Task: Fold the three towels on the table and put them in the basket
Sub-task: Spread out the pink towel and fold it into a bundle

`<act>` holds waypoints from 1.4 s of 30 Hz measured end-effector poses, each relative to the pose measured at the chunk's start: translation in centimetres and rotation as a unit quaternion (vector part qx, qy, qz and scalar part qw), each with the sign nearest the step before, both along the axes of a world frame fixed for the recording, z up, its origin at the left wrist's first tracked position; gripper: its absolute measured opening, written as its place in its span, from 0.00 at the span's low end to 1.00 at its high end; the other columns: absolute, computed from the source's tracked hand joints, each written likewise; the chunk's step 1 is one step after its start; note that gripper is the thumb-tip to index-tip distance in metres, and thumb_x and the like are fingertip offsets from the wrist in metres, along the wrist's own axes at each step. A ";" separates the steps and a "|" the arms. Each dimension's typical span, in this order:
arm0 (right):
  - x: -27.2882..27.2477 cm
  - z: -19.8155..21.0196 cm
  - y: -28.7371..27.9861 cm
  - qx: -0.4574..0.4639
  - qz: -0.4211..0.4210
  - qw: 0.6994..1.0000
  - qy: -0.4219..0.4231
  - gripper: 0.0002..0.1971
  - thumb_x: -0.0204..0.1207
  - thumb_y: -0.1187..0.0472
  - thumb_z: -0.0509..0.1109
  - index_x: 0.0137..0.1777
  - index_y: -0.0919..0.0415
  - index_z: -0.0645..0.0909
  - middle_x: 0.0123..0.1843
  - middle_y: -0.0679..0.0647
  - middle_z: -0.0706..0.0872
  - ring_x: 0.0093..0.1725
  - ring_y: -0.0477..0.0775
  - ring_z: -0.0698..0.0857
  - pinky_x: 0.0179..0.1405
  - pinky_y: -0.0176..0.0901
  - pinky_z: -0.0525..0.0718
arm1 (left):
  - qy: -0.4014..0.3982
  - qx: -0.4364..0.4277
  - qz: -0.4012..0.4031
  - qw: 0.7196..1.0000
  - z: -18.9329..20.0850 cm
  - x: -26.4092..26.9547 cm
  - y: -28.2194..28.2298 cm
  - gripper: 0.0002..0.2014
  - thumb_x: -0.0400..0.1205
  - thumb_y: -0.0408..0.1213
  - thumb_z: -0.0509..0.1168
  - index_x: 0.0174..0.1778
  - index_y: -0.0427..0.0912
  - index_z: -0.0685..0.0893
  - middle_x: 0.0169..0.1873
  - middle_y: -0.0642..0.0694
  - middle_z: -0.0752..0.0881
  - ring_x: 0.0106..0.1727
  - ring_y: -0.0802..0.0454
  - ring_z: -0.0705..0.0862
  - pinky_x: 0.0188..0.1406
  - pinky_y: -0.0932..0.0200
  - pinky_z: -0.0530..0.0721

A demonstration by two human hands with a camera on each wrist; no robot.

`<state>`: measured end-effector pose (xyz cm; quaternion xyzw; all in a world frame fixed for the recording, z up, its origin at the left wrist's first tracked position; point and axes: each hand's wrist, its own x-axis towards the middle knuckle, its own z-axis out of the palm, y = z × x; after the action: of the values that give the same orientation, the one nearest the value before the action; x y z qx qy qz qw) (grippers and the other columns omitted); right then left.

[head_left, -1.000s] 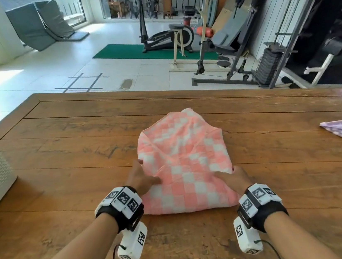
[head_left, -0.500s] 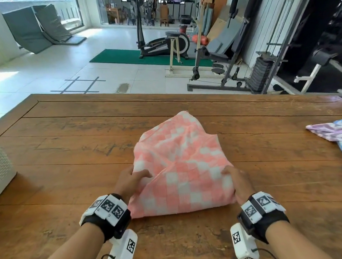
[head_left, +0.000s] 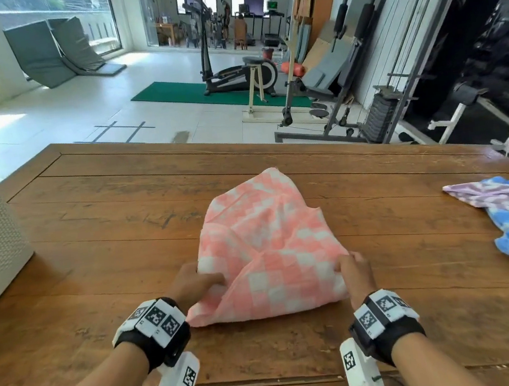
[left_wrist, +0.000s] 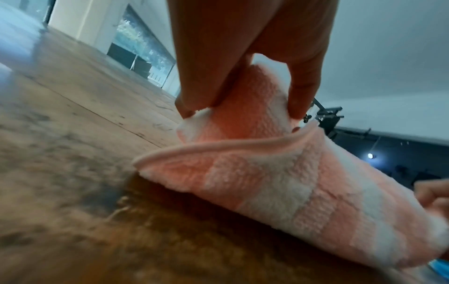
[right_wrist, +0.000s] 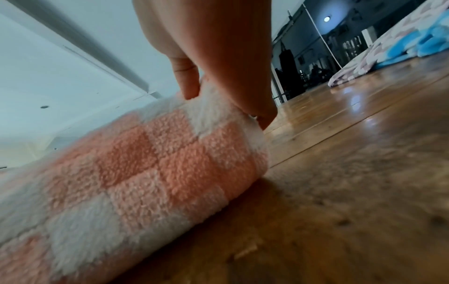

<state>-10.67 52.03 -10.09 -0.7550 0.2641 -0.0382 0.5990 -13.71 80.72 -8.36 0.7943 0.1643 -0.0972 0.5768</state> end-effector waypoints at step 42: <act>-6.2 -1.6 6.1 -0.556 0.473 0.677 -0.088 0.24 0.82 0.44 0.57 0.76 0.53 0.65 0.72 0.53 0.73 0.68 0.55 0.73 0.71 0.49 0.70 | -0.075 0.339 -0.334 0.876 -2.8 1.8 -1.2 0.14 0.85 0.44 0.60 0.64 0.46 0.67 0.55 0.39 0.82 0.49 0.46 0.78 0.51 0.52 0.77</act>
<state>-16.91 58.15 -11.66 -0.9662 -0.2527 0.0442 0.0270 -11.89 79.49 -11.16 0.9537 -0.1316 -0.1626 0.2162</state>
